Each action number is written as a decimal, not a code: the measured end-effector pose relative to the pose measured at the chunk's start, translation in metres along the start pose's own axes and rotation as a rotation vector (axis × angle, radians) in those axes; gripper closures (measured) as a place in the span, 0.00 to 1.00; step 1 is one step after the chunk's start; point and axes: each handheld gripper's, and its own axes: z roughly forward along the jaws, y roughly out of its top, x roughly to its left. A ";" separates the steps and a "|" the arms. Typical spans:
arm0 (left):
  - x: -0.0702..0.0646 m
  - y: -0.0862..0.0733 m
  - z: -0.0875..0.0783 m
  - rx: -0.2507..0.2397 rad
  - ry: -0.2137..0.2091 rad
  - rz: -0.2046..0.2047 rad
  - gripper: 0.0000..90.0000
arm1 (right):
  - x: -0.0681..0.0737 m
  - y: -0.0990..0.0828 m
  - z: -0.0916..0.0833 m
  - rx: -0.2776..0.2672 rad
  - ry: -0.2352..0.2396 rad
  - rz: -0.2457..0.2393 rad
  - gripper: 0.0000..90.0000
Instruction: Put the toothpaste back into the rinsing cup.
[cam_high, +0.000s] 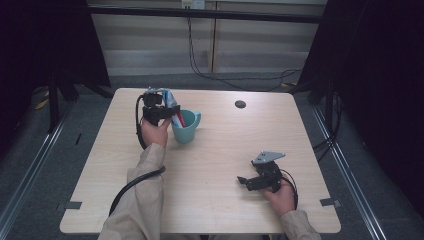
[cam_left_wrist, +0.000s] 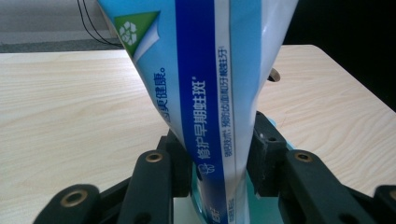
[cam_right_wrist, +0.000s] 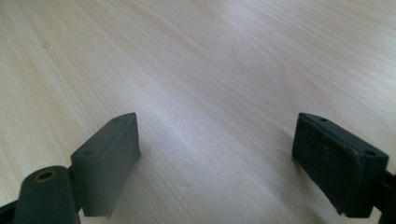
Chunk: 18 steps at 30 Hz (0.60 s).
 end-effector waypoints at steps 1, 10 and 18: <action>0.000 0.000 0.000 0.000 0.000 0.000 0.73 | 0.000 0.000 0.000 0.000 0.000 0.000 0.16; 0.002 -0.001 -0.001 0.003 0.006 -0.003 0.72 | 0.000 0.000 0.000 0.000 0.000 0.001 0.16; 0.002 -0.002 -0.001 0.012 0.005 -0.001 0.67 | 0.000 0.000 0.000 -0.001 -0.001 0.001 0.16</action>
